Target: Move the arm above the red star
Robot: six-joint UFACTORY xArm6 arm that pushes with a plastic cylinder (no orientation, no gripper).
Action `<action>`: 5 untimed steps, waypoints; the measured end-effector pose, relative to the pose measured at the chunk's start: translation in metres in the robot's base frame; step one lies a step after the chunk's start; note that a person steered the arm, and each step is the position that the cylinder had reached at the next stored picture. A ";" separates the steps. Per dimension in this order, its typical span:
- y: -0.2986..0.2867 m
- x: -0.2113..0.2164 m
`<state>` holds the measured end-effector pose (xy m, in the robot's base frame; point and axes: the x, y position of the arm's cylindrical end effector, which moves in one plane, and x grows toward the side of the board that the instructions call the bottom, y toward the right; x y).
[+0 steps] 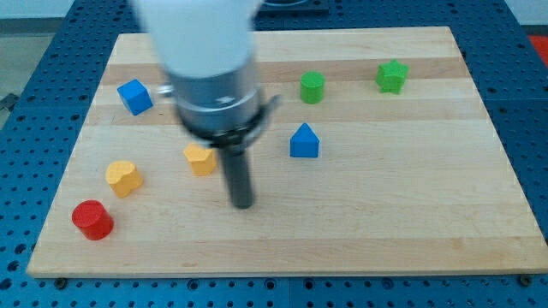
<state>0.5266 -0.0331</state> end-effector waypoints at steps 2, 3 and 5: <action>-0.039 -0.058; -0.058 -0.105; -0.102 -0.207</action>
